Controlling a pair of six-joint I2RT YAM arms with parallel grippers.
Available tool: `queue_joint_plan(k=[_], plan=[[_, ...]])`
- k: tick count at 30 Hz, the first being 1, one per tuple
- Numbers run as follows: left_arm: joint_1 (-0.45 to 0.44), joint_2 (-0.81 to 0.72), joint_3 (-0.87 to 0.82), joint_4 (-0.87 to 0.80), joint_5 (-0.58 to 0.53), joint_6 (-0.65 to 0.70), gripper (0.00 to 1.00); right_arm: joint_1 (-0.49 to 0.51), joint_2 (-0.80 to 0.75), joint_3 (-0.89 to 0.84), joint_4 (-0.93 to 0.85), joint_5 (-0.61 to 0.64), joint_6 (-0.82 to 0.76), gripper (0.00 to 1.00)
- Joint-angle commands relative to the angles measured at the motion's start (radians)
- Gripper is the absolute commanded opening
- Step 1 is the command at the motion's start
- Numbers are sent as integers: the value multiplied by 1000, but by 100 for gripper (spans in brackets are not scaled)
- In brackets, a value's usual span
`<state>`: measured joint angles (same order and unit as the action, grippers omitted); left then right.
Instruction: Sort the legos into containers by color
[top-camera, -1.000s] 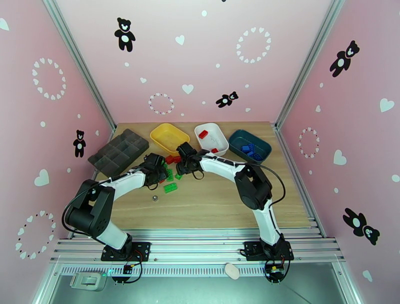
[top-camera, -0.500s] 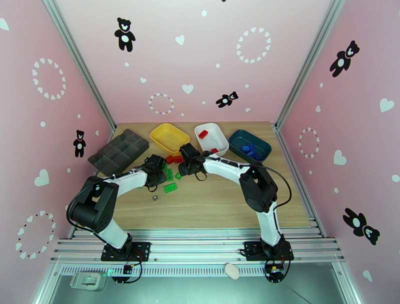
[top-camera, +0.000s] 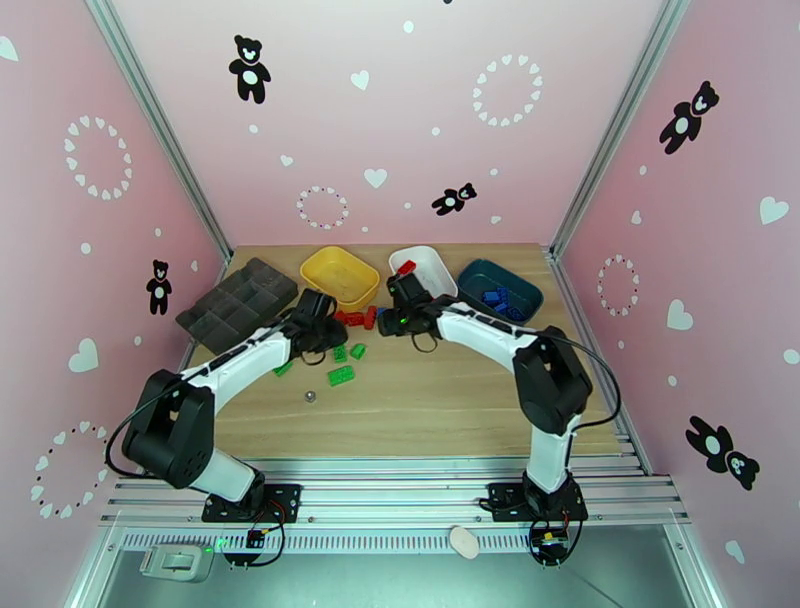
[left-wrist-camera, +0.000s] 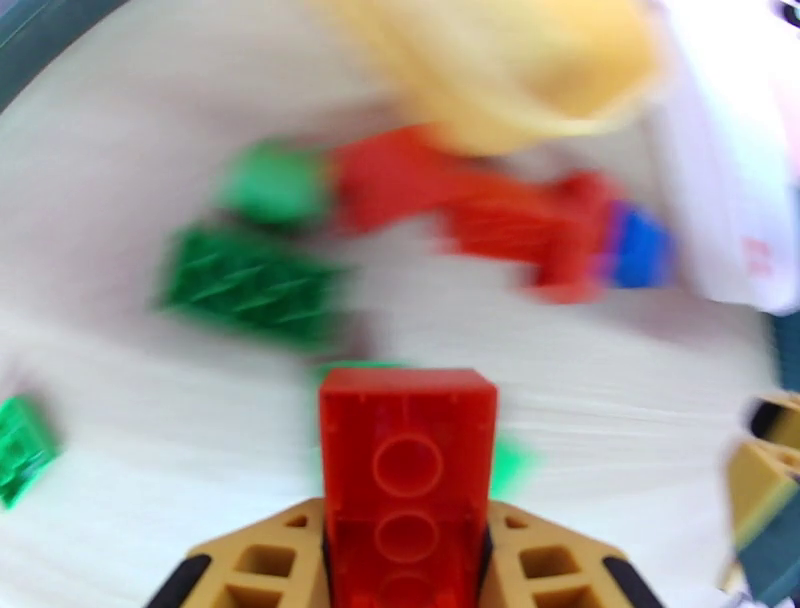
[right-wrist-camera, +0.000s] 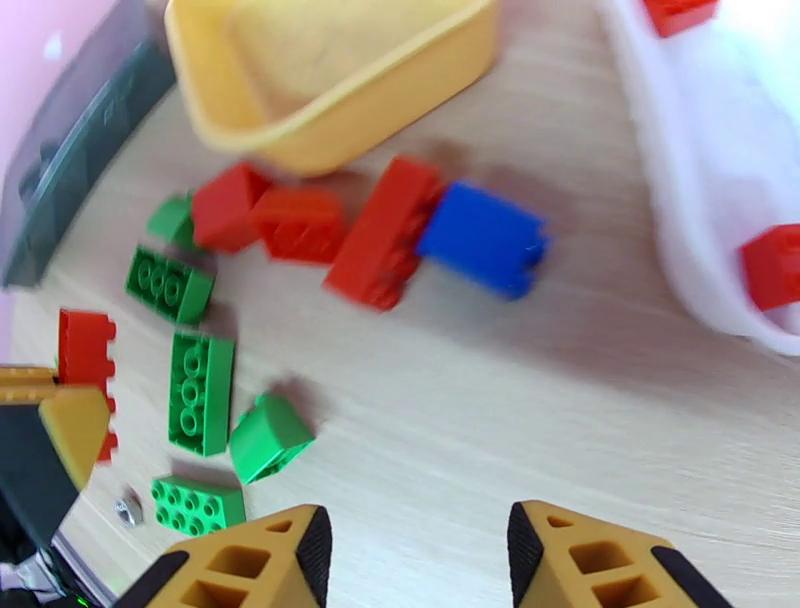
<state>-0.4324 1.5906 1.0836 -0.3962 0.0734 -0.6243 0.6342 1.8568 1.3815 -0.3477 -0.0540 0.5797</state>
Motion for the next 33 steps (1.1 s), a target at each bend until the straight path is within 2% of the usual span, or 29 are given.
queue_joint_plan(k=[1, 9, 15, 17, 18, 19, 21, 24, 29, 33], plan=[[-32, 103, 124, 63, 160, 19, 31, -51, -85, -52, 42, -53, 35, 51], [-86, 405, 535, 80, 266, -33, 32, -186, -267, -212, 60, -51, 49, 52], [-93, 646, 831, 67, 297, -86, 36, -216, -371, -274, 19, -21, 24, 53], [-95, 710, 919, 41, 298, -90, 43, -218, -391, -284, 10, -13, 20, 54], [-98, 735, 957, 27, 298, -89, 50, -217, -401, -289, 5, -11, 17, 54], [-100, 751, 981, 20, 297, -87, 62, -218, -406, -292, 1, -7, 16, 54], [-107, 751, 995, 25, 291, -82, 74, -218, -417, -300, -4, 0, 14, 55], [-118, 713, 980, 26, 266, -54, 82, -217, -421, -309, -3, 2, 12, 57], [-136, 598, 894, 4, 204, 13, 84, -214, -415, -317, 11, -9, 20, 60], [-139, 443, 714, 18, 102, 52, 82, -186, -409, -310, 19, 2, 21, 62]])
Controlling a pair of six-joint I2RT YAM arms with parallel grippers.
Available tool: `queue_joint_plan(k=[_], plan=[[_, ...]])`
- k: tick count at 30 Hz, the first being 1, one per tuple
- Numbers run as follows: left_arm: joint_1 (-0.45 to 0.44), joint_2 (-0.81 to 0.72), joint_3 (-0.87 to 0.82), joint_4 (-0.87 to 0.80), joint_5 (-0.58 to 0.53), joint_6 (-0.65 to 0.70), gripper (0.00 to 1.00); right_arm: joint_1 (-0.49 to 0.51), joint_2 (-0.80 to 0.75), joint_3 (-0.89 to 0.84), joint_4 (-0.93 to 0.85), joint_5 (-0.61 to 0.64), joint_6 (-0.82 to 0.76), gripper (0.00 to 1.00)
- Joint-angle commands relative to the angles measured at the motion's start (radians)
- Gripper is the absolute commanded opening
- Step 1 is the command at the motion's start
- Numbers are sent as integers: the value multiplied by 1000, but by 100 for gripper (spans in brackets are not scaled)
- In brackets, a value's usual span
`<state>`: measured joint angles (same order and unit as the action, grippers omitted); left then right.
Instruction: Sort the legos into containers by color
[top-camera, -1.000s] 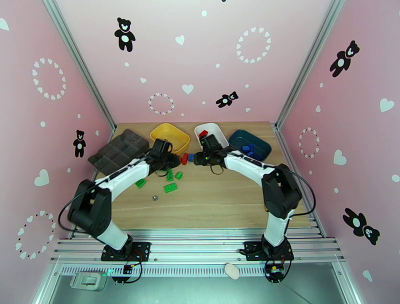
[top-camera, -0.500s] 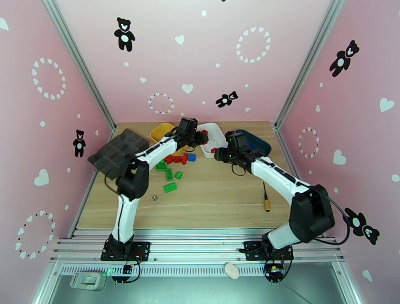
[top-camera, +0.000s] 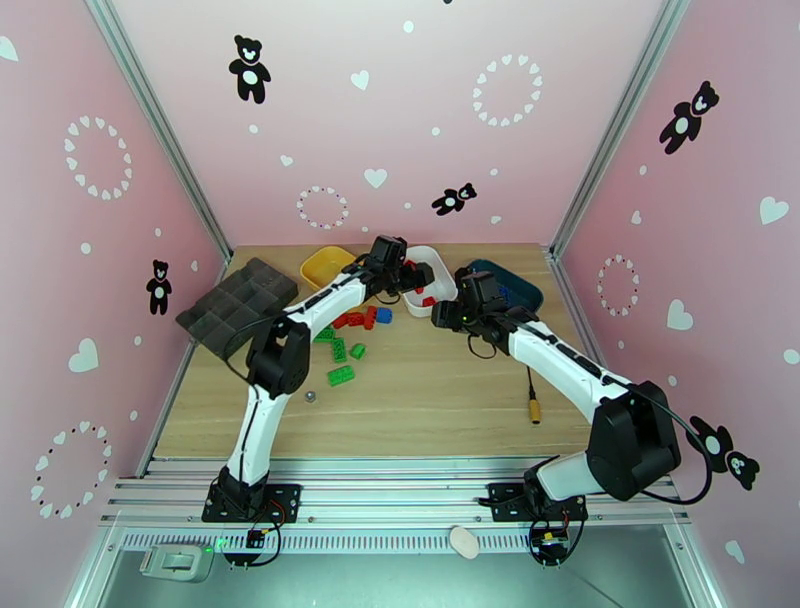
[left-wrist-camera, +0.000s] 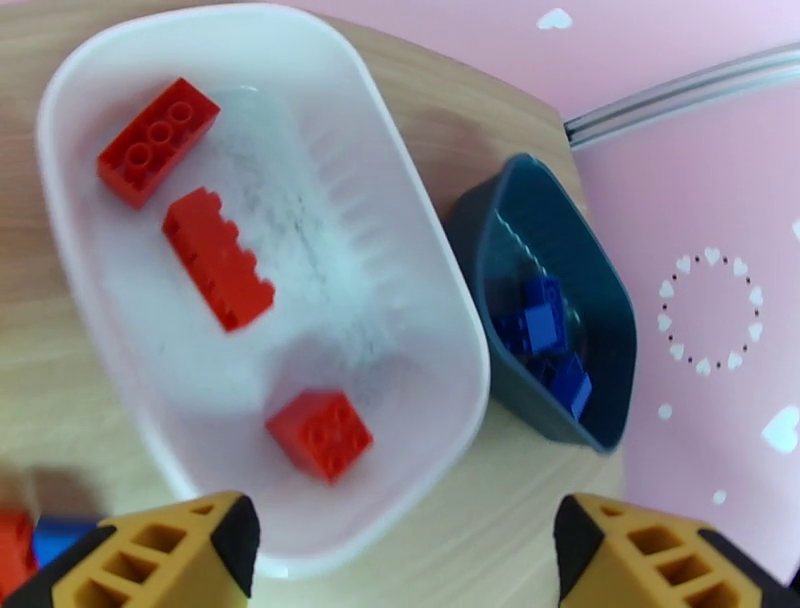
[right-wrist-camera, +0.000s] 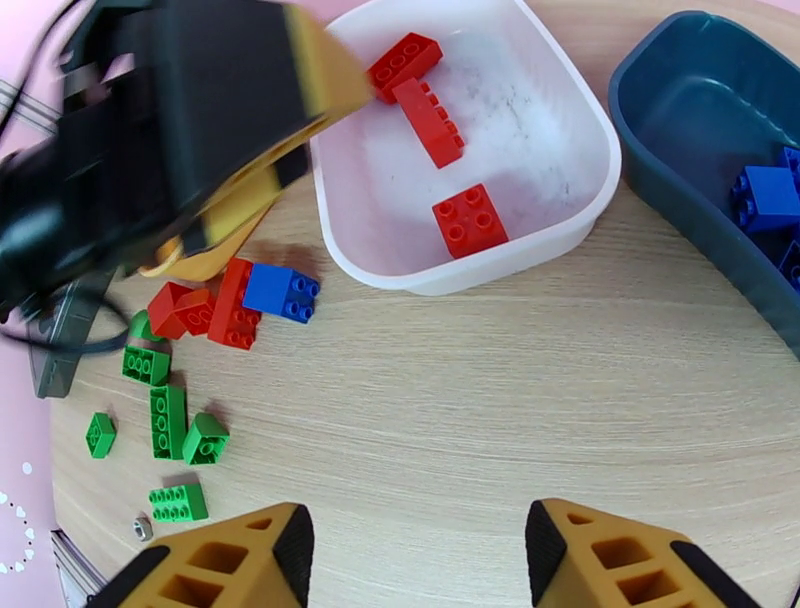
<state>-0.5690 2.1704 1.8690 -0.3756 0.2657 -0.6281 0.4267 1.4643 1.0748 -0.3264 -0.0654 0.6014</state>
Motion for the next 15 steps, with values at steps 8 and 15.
queue_joint_plan(k=[8, 15], plan=[[-2, -428, -429, -22, -321, 118, 72, 119, 75, 69, -12, 34, -10, 62], [6, -531, -617, -54, -418, 152, 68, 214, 204, 171, -19, 41, -9, 57]])
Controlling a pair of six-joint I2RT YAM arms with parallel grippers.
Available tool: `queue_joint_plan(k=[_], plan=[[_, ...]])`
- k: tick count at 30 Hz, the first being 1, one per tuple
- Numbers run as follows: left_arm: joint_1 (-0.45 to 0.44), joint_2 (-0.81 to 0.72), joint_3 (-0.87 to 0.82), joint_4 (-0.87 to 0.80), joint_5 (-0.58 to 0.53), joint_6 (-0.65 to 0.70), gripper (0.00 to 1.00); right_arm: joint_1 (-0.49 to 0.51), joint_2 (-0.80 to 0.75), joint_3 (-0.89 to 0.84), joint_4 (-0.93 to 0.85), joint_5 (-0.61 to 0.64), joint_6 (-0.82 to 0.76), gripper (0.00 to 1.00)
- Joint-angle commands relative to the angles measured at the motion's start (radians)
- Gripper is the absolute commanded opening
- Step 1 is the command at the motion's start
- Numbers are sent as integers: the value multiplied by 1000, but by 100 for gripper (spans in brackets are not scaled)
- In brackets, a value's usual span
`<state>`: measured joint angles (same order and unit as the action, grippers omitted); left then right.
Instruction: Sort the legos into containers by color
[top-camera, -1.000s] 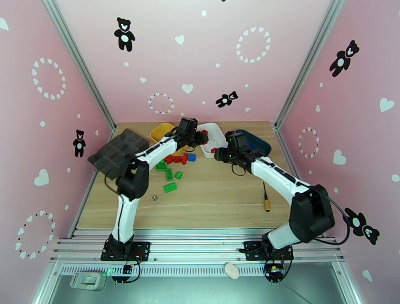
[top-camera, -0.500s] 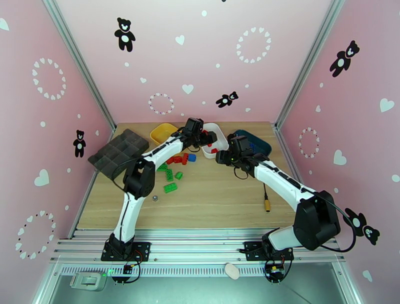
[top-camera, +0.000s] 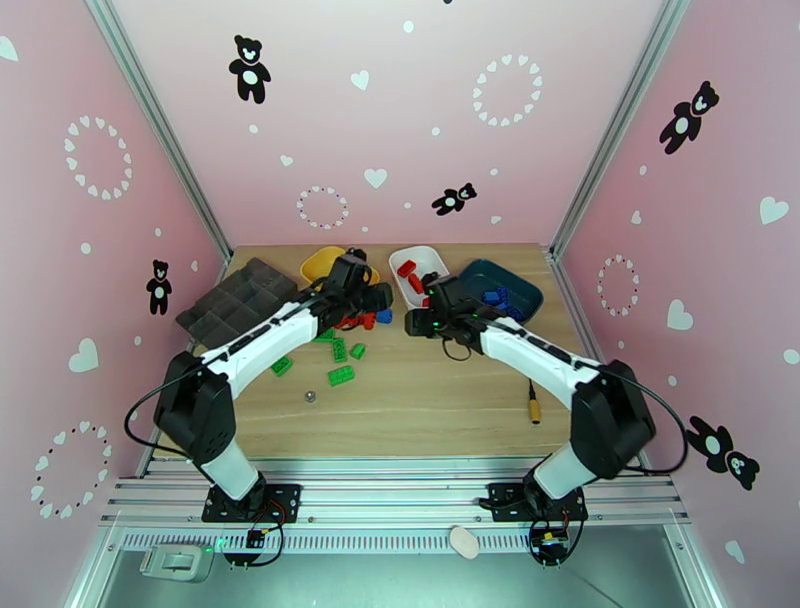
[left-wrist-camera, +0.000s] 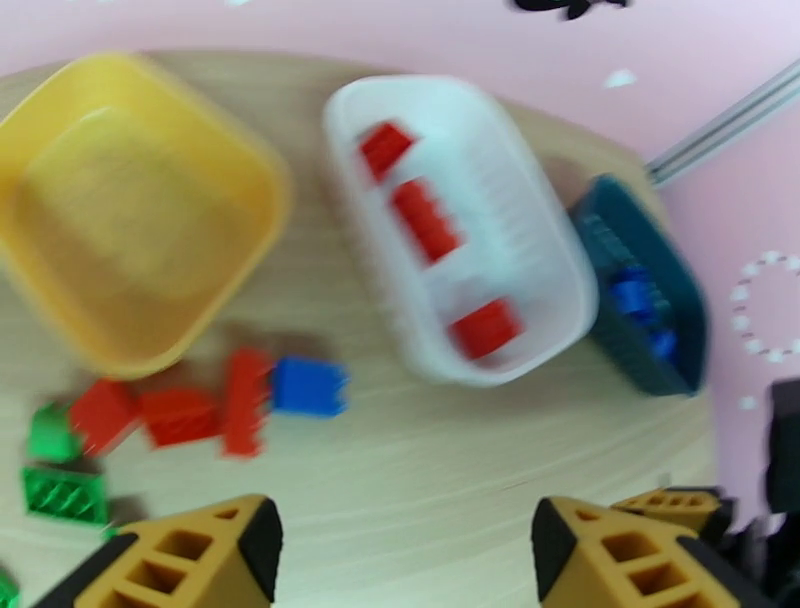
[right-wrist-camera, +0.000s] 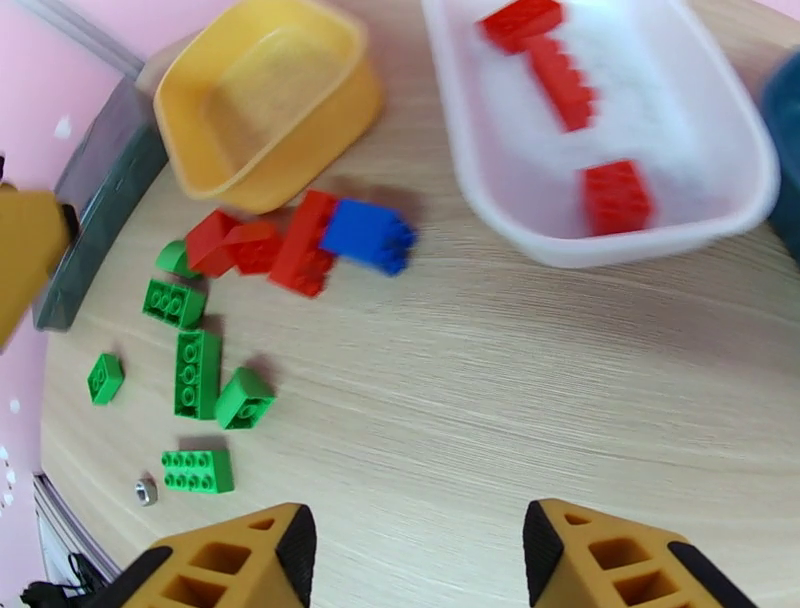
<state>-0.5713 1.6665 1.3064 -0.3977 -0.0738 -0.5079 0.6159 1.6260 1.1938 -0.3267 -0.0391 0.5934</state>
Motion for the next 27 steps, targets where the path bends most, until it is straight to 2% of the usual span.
queue_joint_plan(k=[1, 6, 10, 27], plan=[[8, -32, -73, -26, -78, 34, 66, 35, 59, 65, -18, 15, 0, 56], [17, 2, -132, -1, -85, 45, 59, 67, 133, 105, -12, -16, 19, 50], [27, 76, -132, 24, -69, 55, 56, 67, 138, 78, 8, -25, 37, 48], [41, 305, 27, 45, -54, 98, 54, 55, 68, -52, 23, 13, 42, 48]])
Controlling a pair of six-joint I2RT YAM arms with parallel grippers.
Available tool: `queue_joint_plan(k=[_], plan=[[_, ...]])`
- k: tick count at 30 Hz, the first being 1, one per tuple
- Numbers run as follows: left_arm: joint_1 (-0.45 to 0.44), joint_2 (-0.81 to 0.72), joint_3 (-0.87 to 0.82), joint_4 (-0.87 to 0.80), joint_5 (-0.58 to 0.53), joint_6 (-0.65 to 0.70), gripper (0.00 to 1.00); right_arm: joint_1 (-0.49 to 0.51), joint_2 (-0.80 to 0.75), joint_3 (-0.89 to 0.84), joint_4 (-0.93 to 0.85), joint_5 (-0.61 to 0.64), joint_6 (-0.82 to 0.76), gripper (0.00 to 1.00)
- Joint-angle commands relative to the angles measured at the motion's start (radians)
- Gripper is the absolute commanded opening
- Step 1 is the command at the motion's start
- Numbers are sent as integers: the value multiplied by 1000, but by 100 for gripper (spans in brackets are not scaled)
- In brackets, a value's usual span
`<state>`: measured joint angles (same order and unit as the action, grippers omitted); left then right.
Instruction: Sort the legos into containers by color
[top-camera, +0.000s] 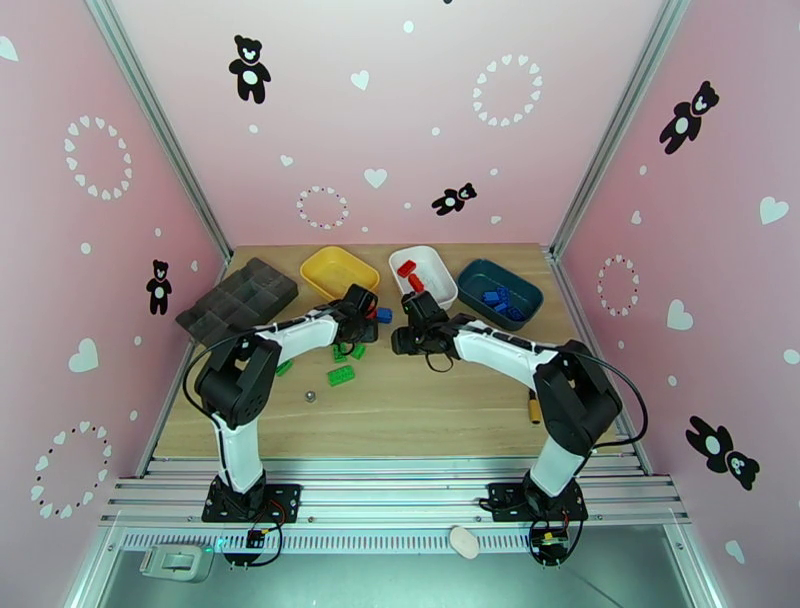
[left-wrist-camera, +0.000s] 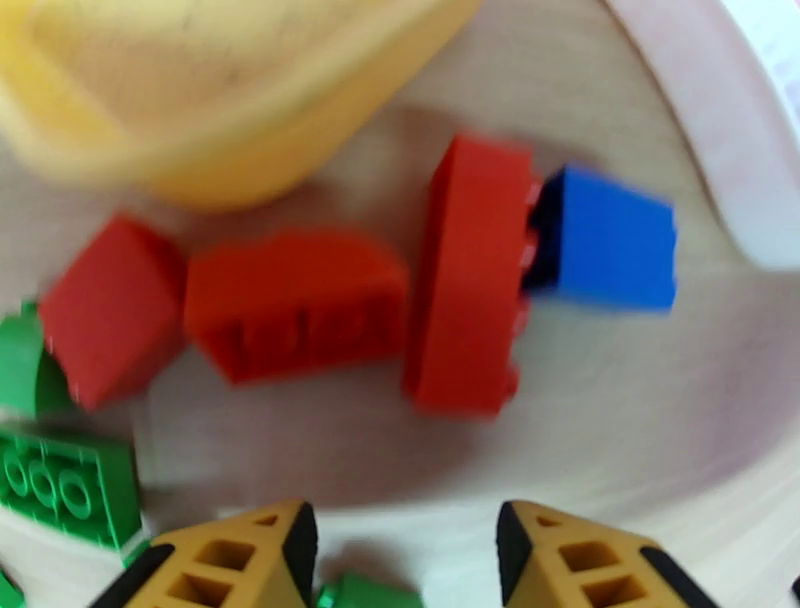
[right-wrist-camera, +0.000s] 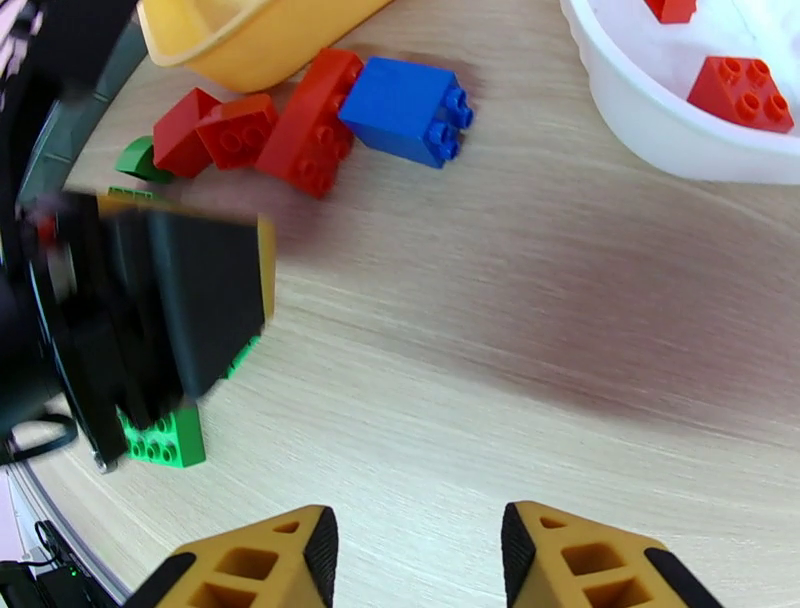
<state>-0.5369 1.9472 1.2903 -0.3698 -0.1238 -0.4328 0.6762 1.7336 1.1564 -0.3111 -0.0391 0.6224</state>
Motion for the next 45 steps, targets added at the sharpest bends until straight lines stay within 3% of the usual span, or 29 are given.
queue_joint_plan(k=[1, 13, 22, 29, 45], plan=[[7, 35, 59, 12, -1, 27, 54, -7, -40, -15, 9, 12, 13, 48], [6, 141, 177, -50, -39, 46, 51, -27, -62, -21, 2, 15, 10, 48], [9, 169, 221, -78, -67, 37, 40, -32, -72, -27, 1, 11, 12, 48], [9, 168, 230, -82, -42, 40, 32, -36, -79, -33, -3, 16, 8, 48], [5, 142, 204, -107, -61, 34, 26, -47, -110, -45, -2, 18, 2, 48]])
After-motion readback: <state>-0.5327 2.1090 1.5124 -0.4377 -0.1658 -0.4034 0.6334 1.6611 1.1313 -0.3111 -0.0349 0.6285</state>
